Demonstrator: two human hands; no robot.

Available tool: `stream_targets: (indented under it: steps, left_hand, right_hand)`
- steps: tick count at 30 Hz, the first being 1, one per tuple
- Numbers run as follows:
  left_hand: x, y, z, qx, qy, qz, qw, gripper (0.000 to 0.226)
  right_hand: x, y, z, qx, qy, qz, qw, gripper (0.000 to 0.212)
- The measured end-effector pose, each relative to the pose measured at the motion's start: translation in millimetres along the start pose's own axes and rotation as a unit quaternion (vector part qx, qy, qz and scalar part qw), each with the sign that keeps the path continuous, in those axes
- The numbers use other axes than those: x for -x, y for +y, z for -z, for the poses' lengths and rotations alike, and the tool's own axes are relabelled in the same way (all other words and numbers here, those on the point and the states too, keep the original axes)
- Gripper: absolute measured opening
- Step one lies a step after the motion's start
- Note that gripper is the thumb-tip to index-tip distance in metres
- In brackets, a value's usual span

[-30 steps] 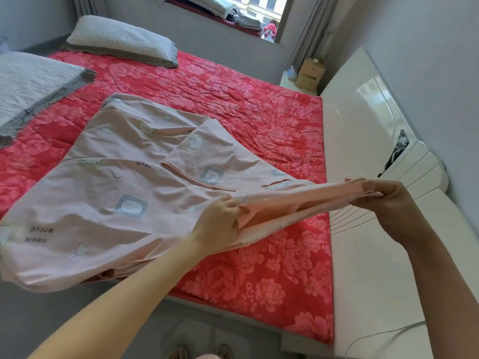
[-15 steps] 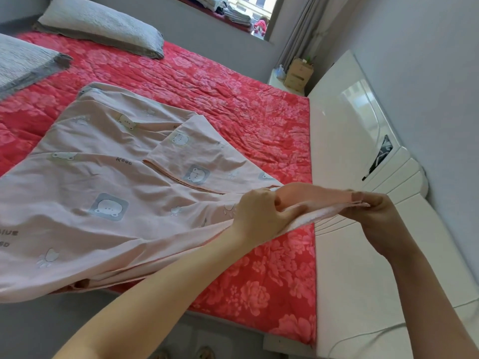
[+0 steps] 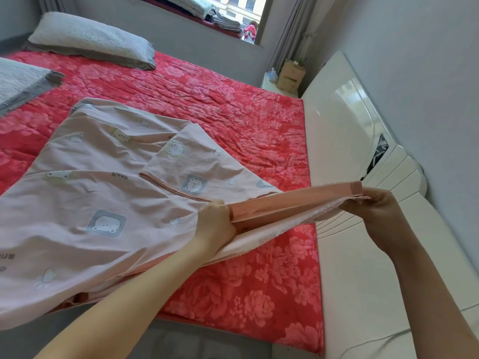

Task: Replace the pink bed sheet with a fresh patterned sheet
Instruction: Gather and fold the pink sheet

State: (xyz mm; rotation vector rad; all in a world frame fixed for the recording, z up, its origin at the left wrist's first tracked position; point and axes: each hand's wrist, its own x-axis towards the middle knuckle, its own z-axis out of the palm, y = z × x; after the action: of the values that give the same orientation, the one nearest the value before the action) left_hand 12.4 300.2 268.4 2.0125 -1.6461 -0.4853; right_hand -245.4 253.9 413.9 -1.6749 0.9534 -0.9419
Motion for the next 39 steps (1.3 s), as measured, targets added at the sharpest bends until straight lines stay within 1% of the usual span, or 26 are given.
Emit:
stream_targets:
  steps: [2,4,7,8,10,11,13,15,17,19,20,21,22,24,25,26,27,28,29,30,31,33,36,38,39]
  left_hand:
    - [2.8,-20.7,10.4,-0.006,0.017,-0.040,0.999,0.042]
    - [4.9,-41.0,30.7,-0.008,0.042,-0.094,0.995,0.043]
    - [5.4,-61.9,68.3,0.001,0.067,-0.176,0.982,0.031]
    - [6.6,-63.7,79.7,-0.001,0.073,-0.203,0.976,0.029]
    - [10.9,-63.9,87.8,-0.026,0.086,-0.260,0.961,0.032]
    - [14.5,-63.4,87.6,-0.052,0.092,-0.286,0.952,0.030]
    - [19.6,-63.3,72.5,-0.117,0.116,-0.315,0.935,0.018]
    - [24.5,-64.8,57.8,-0.158,0.115,-0.301,0.933,0.008]
    - [30.5,-70.4,42.3,-0.143,0.114,-0.269,0.946,0.020]
    - [36.8,-78.5,34.8,-0.129,0.124,-0.270,0.946,0.018]
    - [41.1,-80.3,36.7,-0.126,0.127,-0.271,0.946,0.022]
    - [43.8,-85.2,36.3,-0.122,0.138,-0.280,0.942,0.030]
    - [47.0,-87.9,38.4,-0.112,0.148,-0.277,0.943,0.032]
    - [51.8,-90.6,41.1,-0.091,0.188,-0.268,0.940,0.029]
    - [52.2,-90.9,39.0,-0.084,0.216,-0.270,0.934,0.028]
    - [52.0,-87.9,39.8,-0.077,0.236,-0.279,0.928,0.029]
    - [52.9,-85.2,38.1,-0.076,0.254,-0.293,0.918,0.029]
    - [54.4,-81.0,38.5,-0.074,0.260,-0.305,0.913,0.027]
    - [55.2,-80.8,36.4,-0.076,0.266,-0.316,0.908,0.022]
    - [55.8,-80.1,37.1,-0.075,0.270,-0.315,0.907,0.019]
    - [55.1,-81.1,38.4,-0.071,0.277,-0.307,0.908,0.017]
    - [51.8,-81.8,42.4,-0.061,0.285,-0.282,0.914,0.019]
    - [44.8,-75.8,51.0,-0.073,0.294,-0.268,0.914,0.017]
    - [43.9,-67.2,56.5,-0.077,0.289,-0.253,0.920,0.022]
    - [44.7,-62.5,58.5,-0.070,0.280,-0.241,0.927,0.027]
  right_hand:
    - [-5.6,0.0,4.6,-0.012,0.025,-0.001,1.000,0.020]
    - [-10.8,-1.0,8.4,-0.018,0.037,-0.006,0.999,0.019]
    - [-18.5,-1.8,12.0,-0.012,0.057,-0.009,0.998,0.041]
    - [-22.0,-2.8,12.1,-0.018,0.073,-0.007,0.997,0.042]
    - [-29.3,-5.9,11.0,-0.046,0.095,0.002,0.994,0.029]
    - [-32.7,-9.2,8.7,-0.064,0.106,0.008,0.992,0.022]
    - [-37.8,-15.0,5.1,-0.080,0.125,0.017,0.989,0.017]
    - [-41.4,-18.5,2.4,-0.087,0.135,0.023,0.987,0.018]
    - [-44.0,-23.2,-0.9,-0.096,0.141,0.027,0.985,0.018]
    - [-47.3,-26.1,-2.2,-0.095,0.146,0.025,0.984,0.018]
    - [-48.6,-28.1,-2.9,-0.093,0.149,0.021,0.984,0.018]
    - [-50.1,-29.9,-3.4,-0.089,0.154,0.019,0.984,0.019]
    - [-51.4,-29.9,-2.8,-0.092,0.159,0.019,0.983,0.019]
    - [-52.3,-33.2,-4.7,-0.101,0.161,0.019,0.982,0.016]
    - [-52.4,-36.3,-7.4,-0.099,0.161,0.013,0.982,0.010]
    - [-54.0,-39.1,-8.9,-0.106,0.162,0.011,0.981,0.011]
    - [-56.3,-41.2,-9.5,-0.095,0.169,0.012,0.981,0.023]
    - [-59.3,-44.4,-10.4,-0.092,0.173,0.009,0.981,0.029]
    - [-60.3,-50.0,-11.1,-0.088,0.175,0.010,0.981,0.022]
    - [-61.8,-55.4,-12.9,-0.102,0.176,0.009,0.979,0.010]
    - [-62.7,-60.8,-13.1,-0.103,0.174,0.015,0.979,0.009]
    - [-63.5,-70.4,-16.8,-0.108,0.176,0.017,0.978,0.007]
    - [-64.6,-83.3,-23.1,-0.123,0.173,0.023,0.977,0.015]
    - [-66.1,-92.6,-27.5,-0.128,0.175,0.028,0.976,0.004]
    - [-68.3,-95.2,-27.5,-0.123,0.180,0.034,0.975,0.012]
